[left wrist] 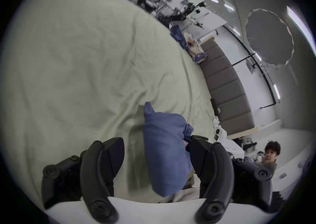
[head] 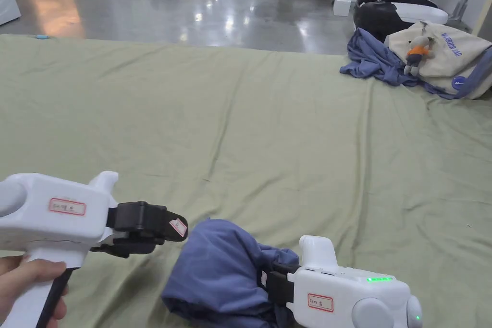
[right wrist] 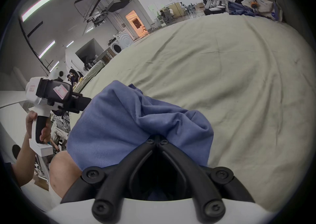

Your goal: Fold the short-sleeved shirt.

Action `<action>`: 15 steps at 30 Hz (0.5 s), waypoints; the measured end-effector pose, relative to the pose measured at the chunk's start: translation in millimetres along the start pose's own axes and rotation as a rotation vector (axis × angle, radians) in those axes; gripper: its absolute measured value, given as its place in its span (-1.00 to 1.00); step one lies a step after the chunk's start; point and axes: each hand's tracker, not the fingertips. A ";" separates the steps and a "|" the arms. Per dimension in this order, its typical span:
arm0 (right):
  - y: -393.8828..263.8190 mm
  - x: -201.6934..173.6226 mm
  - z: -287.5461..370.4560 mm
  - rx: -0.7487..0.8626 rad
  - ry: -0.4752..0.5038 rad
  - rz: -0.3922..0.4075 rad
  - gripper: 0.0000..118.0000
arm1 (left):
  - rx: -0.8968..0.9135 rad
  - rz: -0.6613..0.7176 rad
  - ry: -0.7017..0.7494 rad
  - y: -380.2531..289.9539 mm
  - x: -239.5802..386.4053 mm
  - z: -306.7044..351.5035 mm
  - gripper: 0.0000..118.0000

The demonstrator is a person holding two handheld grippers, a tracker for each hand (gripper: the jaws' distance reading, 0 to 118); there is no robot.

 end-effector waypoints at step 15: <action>-3.5 -1.3 4.8 0.028 -0.009 0.059 -0.97 | -0.142 -0.124 0.107 -15.2 43.5 -71.4 -0.30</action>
